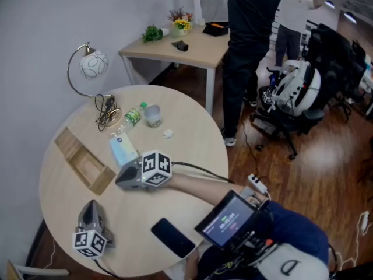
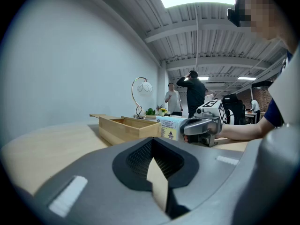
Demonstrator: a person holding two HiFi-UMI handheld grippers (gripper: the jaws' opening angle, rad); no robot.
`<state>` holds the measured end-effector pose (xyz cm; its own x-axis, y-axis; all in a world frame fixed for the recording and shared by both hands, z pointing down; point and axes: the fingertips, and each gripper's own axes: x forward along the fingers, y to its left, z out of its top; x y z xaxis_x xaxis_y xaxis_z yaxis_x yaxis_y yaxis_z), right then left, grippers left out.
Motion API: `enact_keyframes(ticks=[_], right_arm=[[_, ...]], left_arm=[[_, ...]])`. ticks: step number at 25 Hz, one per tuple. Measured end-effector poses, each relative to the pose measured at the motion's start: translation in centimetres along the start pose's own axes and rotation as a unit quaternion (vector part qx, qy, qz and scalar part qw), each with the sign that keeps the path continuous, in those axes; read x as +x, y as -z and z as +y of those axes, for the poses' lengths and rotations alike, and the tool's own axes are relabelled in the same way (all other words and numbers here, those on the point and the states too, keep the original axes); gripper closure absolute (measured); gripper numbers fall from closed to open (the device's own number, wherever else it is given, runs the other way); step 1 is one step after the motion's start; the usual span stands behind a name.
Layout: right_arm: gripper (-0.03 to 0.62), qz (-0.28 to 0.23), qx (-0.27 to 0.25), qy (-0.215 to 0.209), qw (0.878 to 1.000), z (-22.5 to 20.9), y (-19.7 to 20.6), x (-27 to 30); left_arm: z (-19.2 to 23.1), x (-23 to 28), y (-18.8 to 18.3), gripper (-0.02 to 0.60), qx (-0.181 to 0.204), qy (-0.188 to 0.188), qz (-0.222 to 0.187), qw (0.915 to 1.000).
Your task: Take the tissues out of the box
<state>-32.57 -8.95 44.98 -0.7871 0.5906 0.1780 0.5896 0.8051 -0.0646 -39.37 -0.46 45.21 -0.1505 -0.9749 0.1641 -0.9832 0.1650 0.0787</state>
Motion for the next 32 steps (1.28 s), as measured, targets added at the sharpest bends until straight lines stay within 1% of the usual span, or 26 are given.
enact_keyframes(ticks=[32], right_arm=[[0.588,0.003,0.0,0.0,1.0,-0.02,0.11,-0.03]], left_arm=[[-0.16,0.04,0.0,0.577,0.001,0.001,0.001,1.0]])
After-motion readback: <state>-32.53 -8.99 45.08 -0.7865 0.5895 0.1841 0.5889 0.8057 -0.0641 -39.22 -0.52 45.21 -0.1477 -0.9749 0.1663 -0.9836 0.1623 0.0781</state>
